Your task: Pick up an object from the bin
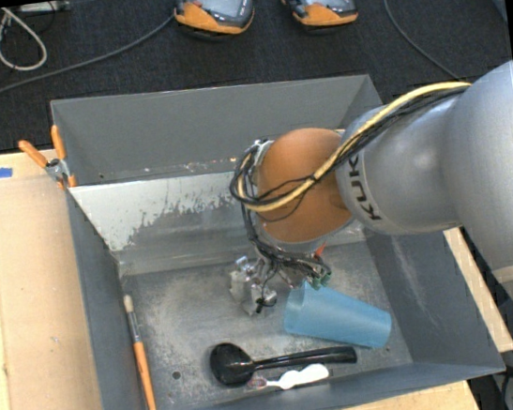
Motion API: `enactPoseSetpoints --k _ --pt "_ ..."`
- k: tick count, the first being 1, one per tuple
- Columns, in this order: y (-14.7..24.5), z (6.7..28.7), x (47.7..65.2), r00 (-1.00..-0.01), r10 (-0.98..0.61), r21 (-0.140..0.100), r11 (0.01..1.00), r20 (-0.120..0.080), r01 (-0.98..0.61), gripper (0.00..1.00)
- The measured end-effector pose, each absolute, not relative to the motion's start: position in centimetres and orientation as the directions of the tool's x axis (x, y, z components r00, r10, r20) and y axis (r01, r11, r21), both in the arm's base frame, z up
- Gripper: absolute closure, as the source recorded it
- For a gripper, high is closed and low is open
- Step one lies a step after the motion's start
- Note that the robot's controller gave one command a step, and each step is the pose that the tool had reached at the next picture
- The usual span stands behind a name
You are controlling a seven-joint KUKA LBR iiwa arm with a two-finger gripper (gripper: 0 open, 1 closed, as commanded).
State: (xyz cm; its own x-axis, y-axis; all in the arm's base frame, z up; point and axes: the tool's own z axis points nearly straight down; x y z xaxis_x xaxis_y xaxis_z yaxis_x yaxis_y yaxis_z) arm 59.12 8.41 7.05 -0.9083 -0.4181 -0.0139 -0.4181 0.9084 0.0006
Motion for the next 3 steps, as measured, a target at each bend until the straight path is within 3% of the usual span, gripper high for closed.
enactPoseSetpoints --k 1,2,3 --pt "8.4 7.1 59.1 -0.909 -0.418 0.001 0.909 -0.014 -0.418 1.0" --pt "7.6 8.2 59.2 -0.793 -0.609 -0.001 0.793 -0.014 -0.609 1.0" --pt "7.8 7.6 58.7 -0.779 -0.627 -0.001 0.779 -0.014 -0.627 1.0"
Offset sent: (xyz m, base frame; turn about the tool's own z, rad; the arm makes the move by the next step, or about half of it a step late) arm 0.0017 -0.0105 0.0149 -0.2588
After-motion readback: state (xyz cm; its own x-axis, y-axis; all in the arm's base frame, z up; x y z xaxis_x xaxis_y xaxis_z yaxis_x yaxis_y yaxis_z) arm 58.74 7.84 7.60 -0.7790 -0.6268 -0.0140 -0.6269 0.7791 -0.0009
